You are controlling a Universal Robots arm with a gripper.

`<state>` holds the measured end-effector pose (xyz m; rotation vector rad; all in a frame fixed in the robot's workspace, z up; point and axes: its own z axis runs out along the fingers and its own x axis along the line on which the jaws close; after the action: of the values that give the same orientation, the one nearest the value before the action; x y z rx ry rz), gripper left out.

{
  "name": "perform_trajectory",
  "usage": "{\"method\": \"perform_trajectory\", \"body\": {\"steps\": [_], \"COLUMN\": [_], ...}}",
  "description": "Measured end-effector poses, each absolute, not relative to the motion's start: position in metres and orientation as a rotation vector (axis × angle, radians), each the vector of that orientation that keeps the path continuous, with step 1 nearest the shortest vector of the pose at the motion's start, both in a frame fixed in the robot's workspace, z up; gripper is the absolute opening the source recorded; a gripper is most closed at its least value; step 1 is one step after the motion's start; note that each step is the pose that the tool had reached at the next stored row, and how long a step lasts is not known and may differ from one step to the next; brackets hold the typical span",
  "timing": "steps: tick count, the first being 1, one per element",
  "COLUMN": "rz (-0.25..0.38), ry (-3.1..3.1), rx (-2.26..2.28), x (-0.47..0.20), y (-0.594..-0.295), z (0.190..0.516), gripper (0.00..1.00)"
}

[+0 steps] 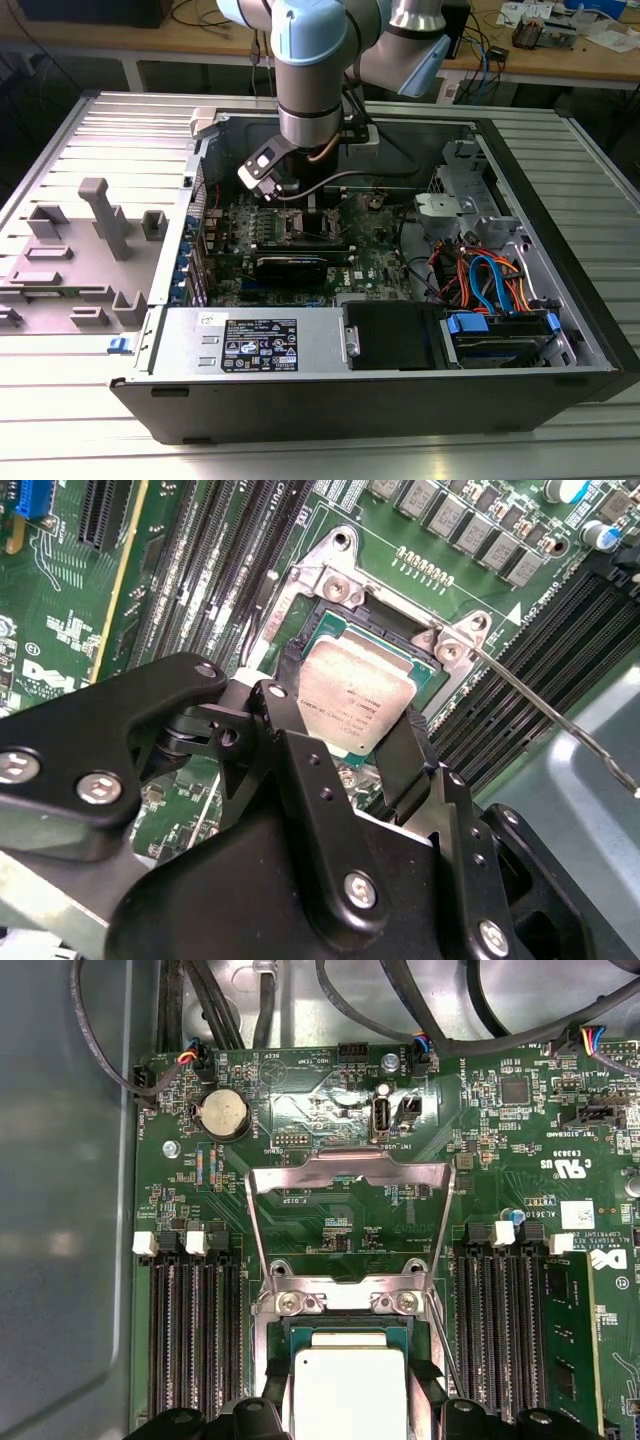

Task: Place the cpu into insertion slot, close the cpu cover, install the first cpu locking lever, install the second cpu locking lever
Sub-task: 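Place the cpu into insertion slot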

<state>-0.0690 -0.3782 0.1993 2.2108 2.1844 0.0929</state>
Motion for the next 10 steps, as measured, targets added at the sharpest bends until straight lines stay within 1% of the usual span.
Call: {"method": "perform_trajectory", "body": {"steps": [10], "rz": [0.093], "ry": [2.180], "rx": [2.215], "x": [-0.0691], "y": [-0.3783], "z": [0.1952], "gripper": [0.54]}}
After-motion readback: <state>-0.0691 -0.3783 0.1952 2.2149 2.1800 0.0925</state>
